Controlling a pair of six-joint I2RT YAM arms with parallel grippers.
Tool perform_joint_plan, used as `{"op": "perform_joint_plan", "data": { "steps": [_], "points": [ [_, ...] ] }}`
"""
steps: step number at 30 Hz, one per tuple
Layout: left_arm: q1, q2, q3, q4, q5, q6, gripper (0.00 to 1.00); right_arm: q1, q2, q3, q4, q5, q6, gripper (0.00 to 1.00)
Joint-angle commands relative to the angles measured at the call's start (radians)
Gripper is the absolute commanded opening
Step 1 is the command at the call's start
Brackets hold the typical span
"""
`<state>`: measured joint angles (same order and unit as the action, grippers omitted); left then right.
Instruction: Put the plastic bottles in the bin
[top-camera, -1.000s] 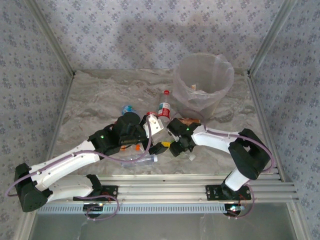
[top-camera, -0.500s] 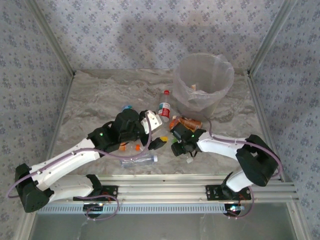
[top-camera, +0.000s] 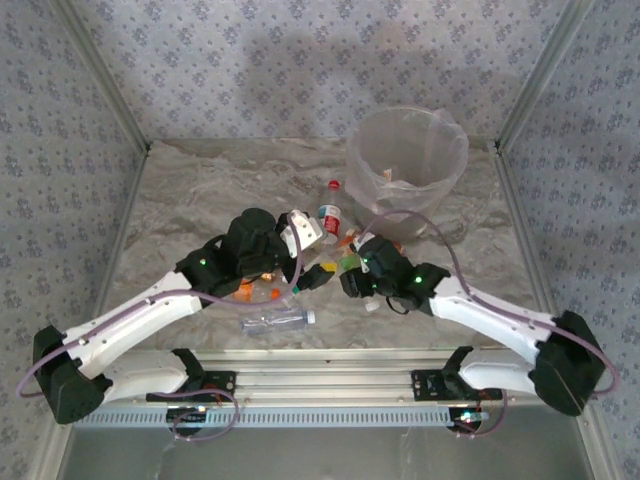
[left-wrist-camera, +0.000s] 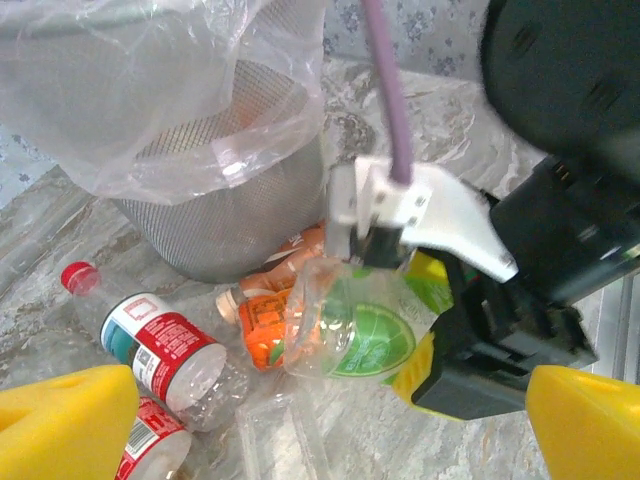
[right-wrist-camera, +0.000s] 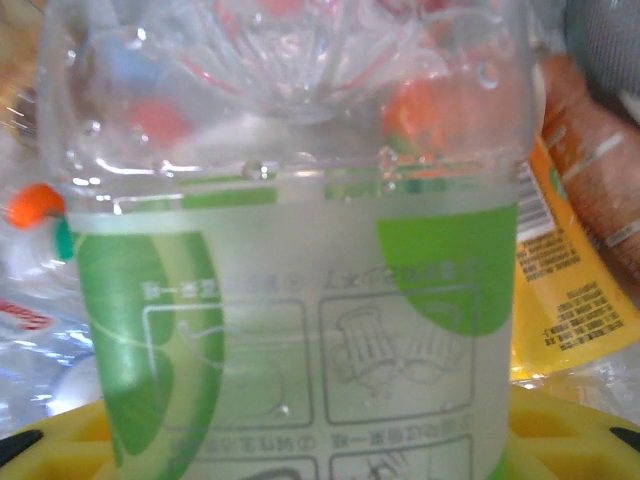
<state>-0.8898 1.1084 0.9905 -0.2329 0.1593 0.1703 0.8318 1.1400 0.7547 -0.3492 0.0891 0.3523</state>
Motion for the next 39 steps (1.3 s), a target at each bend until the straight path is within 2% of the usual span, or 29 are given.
{"op": "perform_joint_plan", "data": {
  "steps": [1,7,14,22,25,28,39],
  "points": [
    [0.008,-0.05,-0.031,0.057,0.042,-0.023,1.0,-0.006,-0.105,0.073,-0.064,-0.031,-0.03,0.57],
    [0.008,-0.072,-0.029,0.064,0.12,-0.046,1.0,-0.062,-0.19,0.256,-0.17,-0.072,-0.118,0.57],
    [0.007,-0.086,-0.053,0.091,0.112,-0.071,1.0,-0.162,-0.121,0.488,-0.201,-0.053,-0.177,0.57],
    [0.007,-0.08,-0.053,0.084,0.1,-0.065,1.0,-0.373,0.073,0.749,-0.247,-0.044,-0.146,0.57],
    [0.006,-0.076,-0.049,0.074,0.098,-0.056,1.0,-0.431,0.159,0.821,-0.279,0.005,-0.16,0.56],
    [0.006,-0.073,-0.048,0.073,0.094,-0.052,1.0,-0.496,0.244,0.878,-0.289,-0.003,-0.17,0.55],
    [0.006,-0.068,-0.043,0.063,0.091,-0.052,1.0,-0.615,0.48,0.995,-0.359,-0.065,-0.197,0.54]
  ]
}}
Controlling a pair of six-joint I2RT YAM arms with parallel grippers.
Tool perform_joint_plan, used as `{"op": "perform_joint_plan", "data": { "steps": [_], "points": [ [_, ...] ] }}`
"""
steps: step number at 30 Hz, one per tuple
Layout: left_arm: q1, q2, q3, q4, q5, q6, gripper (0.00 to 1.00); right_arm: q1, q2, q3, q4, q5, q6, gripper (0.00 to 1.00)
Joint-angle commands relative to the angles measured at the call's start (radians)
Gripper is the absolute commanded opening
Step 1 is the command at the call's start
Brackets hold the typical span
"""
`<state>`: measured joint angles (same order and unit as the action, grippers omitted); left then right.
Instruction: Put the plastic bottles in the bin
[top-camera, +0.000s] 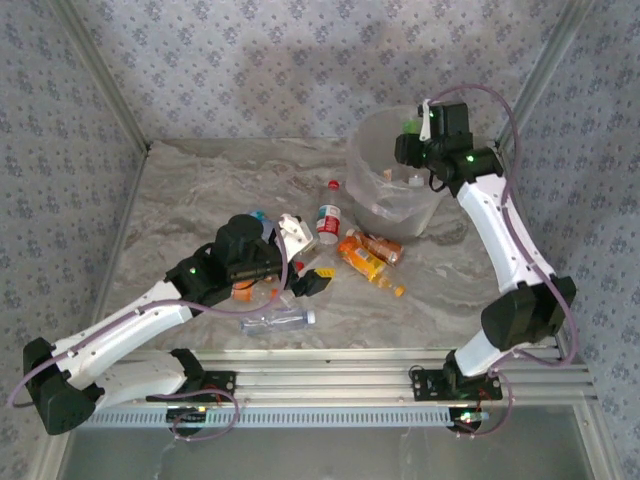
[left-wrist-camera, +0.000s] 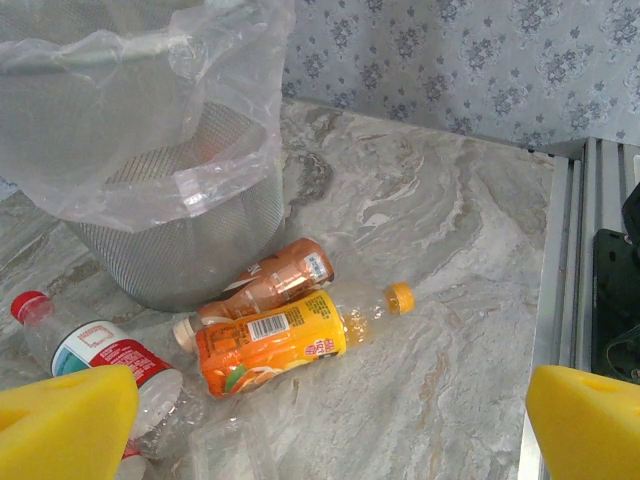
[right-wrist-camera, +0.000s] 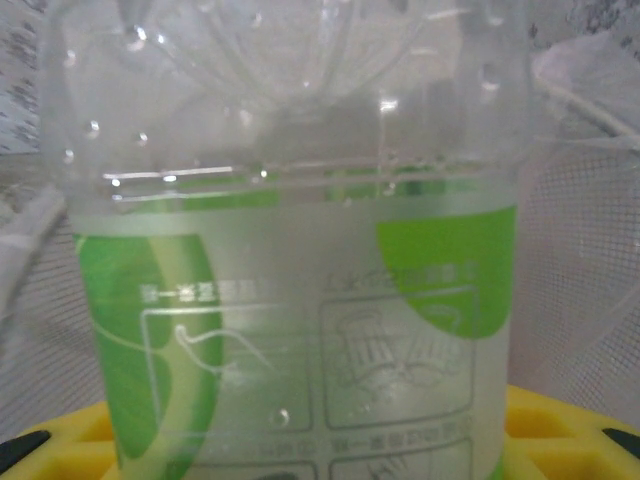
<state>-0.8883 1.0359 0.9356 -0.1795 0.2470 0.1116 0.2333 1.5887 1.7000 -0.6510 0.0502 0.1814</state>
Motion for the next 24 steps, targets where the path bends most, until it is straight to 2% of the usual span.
{"op": "perform_joint_plan", "data": {
  "steps": [1,15,20,24],
  "points": [
    [0.005,0.004,0.012,0.008,0.003,0.005,1.0,-0.023,0.049,0.054,-0.07,-0.029,-0.026,0.54],
    [0.005,0.013,0.022,-0.006,0.002,0.006,1.0,-0.057,0.217,0.108,-0.23,-0.031,0.011,0.55],
    [0.005,0.014,0.026,-0.011,0.002,0.006,1.0,-0.059,0.252,0.126,-0.268,0.02,0.048,0.61],
    [0.005,0.013,0.026,-0.012,0.001,0.008,1.0,-0.059,0.253,0.13,-0.275,0.043,0.063,0.69]
  ]
}}
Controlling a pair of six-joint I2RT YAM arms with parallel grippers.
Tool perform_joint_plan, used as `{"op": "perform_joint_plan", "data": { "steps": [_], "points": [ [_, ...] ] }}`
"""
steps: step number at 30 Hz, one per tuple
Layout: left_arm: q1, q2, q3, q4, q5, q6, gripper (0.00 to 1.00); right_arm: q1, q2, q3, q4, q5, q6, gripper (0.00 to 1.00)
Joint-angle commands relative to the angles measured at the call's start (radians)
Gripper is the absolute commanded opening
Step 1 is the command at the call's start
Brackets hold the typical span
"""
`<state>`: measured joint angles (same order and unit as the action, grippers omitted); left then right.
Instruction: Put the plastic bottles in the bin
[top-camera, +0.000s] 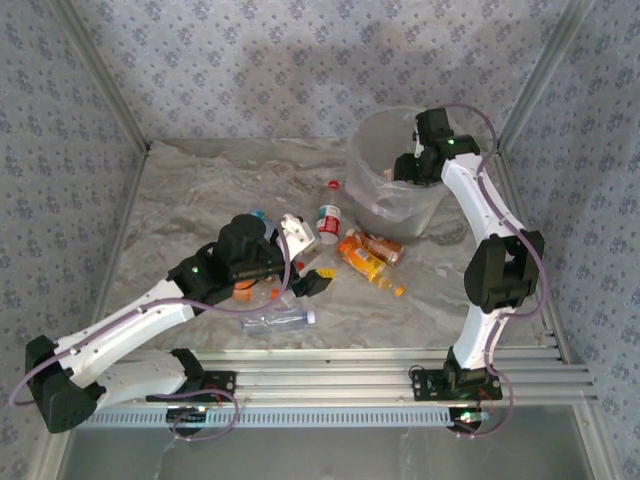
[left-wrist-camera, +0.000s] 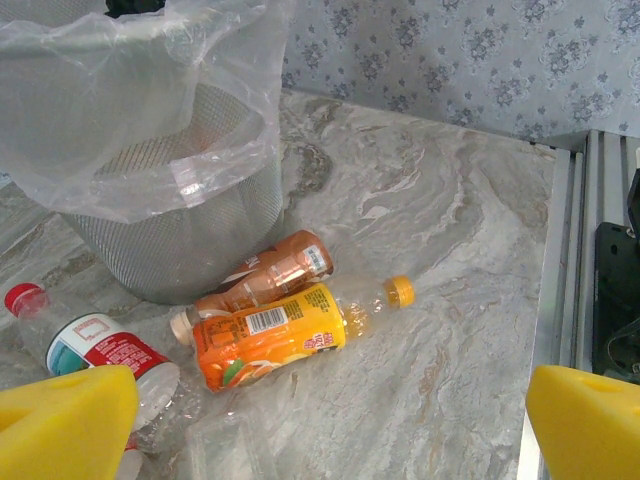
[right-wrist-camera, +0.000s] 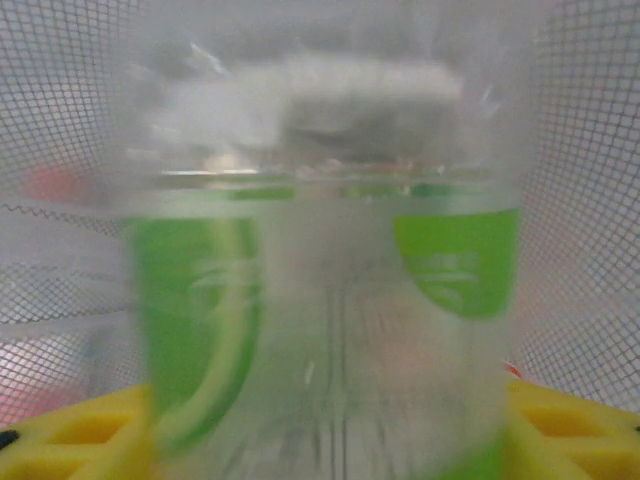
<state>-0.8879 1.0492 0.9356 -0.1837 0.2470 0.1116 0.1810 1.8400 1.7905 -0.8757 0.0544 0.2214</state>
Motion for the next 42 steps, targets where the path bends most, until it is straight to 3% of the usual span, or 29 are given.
{"op": "perform_joint_plan", "data": {
  "steps": [1,16,25,30,35,42],
  "points": [
    [0.004,0.0,0.026,-0.008,0.003,0.007,1.0,-0.007,-0.001,0.041,-0.051,0.043,0.024,0.71],
    [0.004,-0.003,0.032,-0.013,0.0,0.0,1.0,0.002,-0.181,0.032,-0.004,-0.011,-0.024,0.74],
    [0.004,-0.013,0.035,-0.019,-0.004,0.004,1.0,-0.019,-0.285,0.012,-0.019,-0.245,-0.022,0.65],
    [0.004,-0.032,0.047,-0.046,-0.023,0.018,1.0,0.014,-0.404,-0.083,0.076,-0.294,-0.027,0.65],
    [-0.036,-0.036,0.116,-0.2,-0.119,0.042,1.0,0.092,-0.544,-0.188,0.11,-0.275,-0.045,0.65],
    [-0.066,-0.047,0.19,-0.439,-0.198,-0.078,1.0,0.199,-0.741,-0.391,0.148,-0.296,-0.013,0.67]
  ]
}}
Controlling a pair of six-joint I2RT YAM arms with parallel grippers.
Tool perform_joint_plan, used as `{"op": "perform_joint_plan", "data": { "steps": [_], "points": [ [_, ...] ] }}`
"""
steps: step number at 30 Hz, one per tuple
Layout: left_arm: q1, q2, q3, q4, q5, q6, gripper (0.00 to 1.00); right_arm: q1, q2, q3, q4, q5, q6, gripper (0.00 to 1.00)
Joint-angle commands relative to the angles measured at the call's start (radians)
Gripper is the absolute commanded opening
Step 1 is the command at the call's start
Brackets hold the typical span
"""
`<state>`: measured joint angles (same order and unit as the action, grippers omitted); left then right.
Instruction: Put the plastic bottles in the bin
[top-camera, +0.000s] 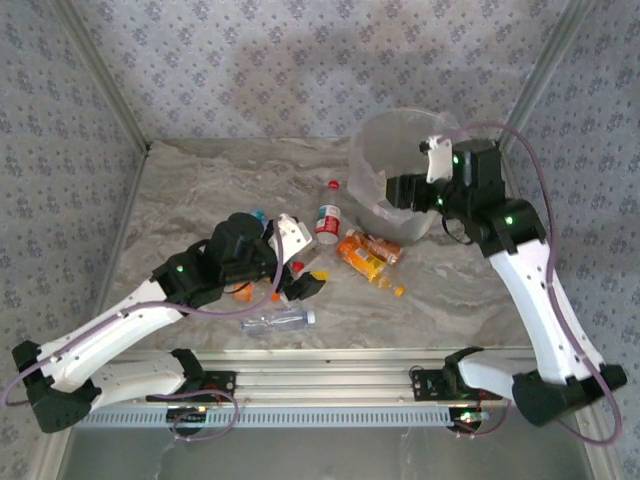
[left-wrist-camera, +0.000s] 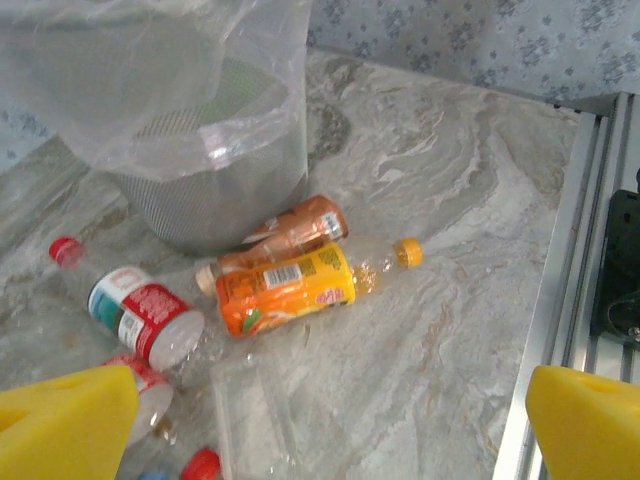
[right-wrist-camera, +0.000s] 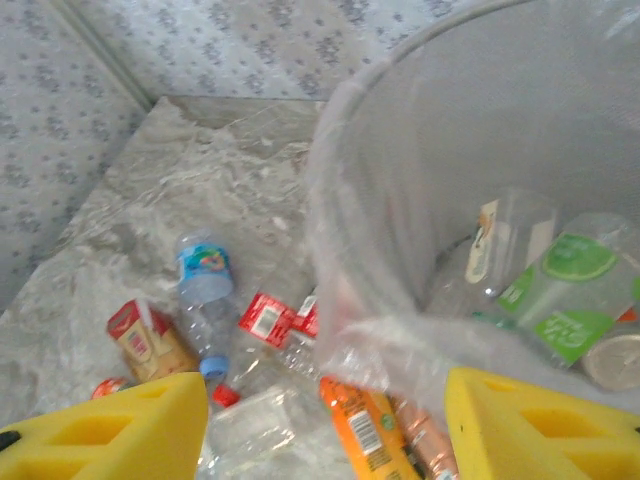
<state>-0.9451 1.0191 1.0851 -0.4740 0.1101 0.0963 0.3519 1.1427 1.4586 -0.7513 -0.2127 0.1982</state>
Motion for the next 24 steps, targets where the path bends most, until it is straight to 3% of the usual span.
{"op": "perform_joint_plan", "data": {
  "steps": [1,5,13,21,24],
  "points": [
    [-0.013,-0.014,0.057,-0.192,-0.082,-0.089,1.0,0.048,-0.069,-0.09,0.026,-0.034,0.016,0.67],
    [-0.03,0.023,0.102,-0.37,-0.118,-0.173,1.0,0.098,-0.163,-0.196,0.042,-0.055,0.054,0.68],
    [-0.063,0.105,0.016,-0.487,-0.177,-0.209,1.0,0.143,-0.286,-0.394,0.104,-0.174,0.112,0.7],
    [-0.064,0.202,-0.066,-0.47,-0.164,-0.166,0.99,0.148,-0.398,-0.522,0.112,-0.336,0.115,0.78],
    [-0.064,0.243,-0.062,-0.463,-0.149,-0.148,0.95,0.147,-0.435,-0.547,0.094,-0.359,0.119,0.8]
  ]
}}
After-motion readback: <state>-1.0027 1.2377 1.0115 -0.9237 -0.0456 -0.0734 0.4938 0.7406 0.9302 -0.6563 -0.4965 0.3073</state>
